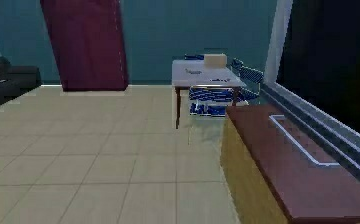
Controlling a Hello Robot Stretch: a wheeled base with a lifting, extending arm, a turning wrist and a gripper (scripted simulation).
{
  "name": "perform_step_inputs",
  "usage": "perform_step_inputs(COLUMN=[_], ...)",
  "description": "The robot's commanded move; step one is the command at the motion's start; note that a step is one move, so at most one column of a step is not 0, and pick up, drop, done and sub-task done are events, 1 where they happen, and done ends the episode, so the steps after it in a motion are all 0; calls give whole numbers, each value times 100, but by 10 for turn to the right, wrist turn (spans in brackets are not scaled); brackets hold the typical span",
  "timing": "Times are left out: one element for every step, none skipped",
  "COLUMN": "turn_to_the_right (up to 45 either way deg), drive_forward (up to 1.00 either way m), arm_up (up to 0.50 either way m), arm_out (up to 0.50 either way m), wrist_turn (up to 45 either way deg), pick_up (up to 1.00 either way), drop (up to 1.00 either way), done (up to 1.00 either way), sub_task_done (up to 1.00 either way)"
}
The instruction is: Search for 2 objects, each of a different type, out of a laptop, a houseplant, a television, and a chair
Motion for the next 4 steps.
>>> perform_step_inputs(turn_to_the_right=[0, 450, 150, 0], drive_forward=[10, 0, 0, 5], arm_up=[0, 0, 0, 0], arm_out=[0, 0, 0, 0], wrist_turn=[0, 0, 0, 0], pick_up=[0, 0, 0, 0], drop=[0, 0, 0, 0], done=[0, 0, 0, 0], sub_task_done=[0, 0, 0, 0])
